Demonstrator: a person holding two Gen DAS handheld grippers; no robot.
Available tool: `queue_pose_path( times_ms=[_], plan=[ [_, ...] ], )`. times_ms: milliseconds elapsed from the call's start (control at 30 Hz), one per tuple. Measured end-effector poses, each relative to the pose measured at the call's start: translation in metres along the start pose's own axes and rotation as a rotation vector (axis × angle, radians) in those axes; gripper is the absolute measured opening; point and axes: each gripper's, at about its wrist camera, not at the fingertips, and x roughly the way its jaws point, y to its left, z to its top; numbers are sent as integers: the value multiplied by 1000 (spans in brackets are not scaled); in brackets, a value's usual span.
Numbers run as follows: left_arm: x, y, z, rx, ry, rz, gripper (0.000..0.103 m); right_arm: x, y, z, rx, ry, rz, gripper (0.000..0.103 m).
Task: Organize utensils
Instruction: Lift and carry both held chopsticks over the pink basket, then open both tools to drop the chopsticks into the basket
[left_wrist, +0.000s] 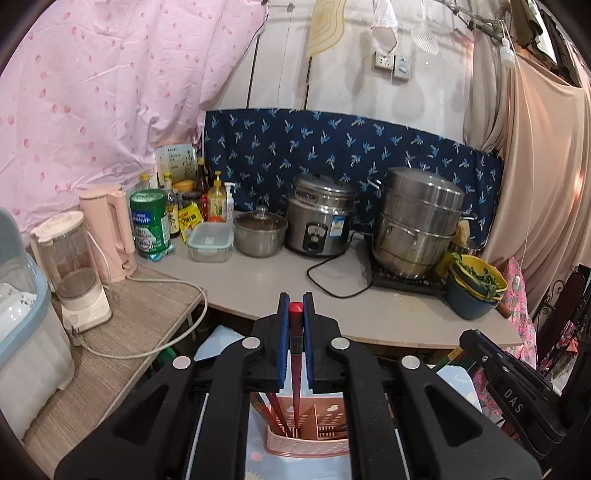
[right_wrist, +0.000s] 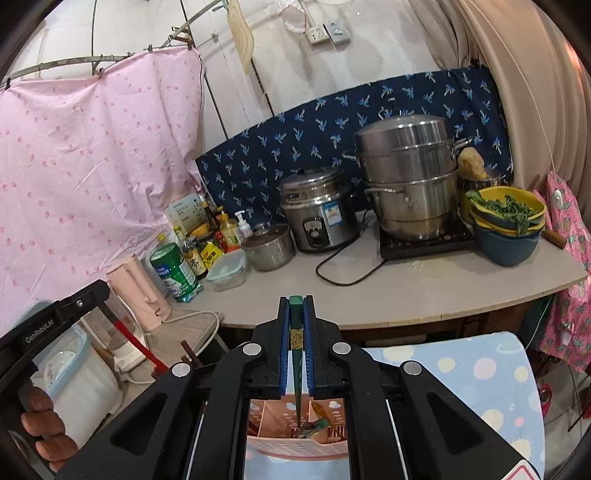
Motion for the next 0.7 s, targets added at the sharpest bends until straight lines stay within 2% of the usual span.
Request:
queue_pose_path(
  times_ms=[300, 467, 700],
  plan=[
    [18, 0, -20, 24, 45, 36, 9, 17, 0, -14, -17, 47, -8, 9],
    [16, 3, -25, 21, 48, 45, 29, 11, -2, -15, -8, 42, -2, 11],
    [8, 3, -34, 35, 57, 55, 35, -1, 4, -18, -28, 45, 8, 13]
  ],
)
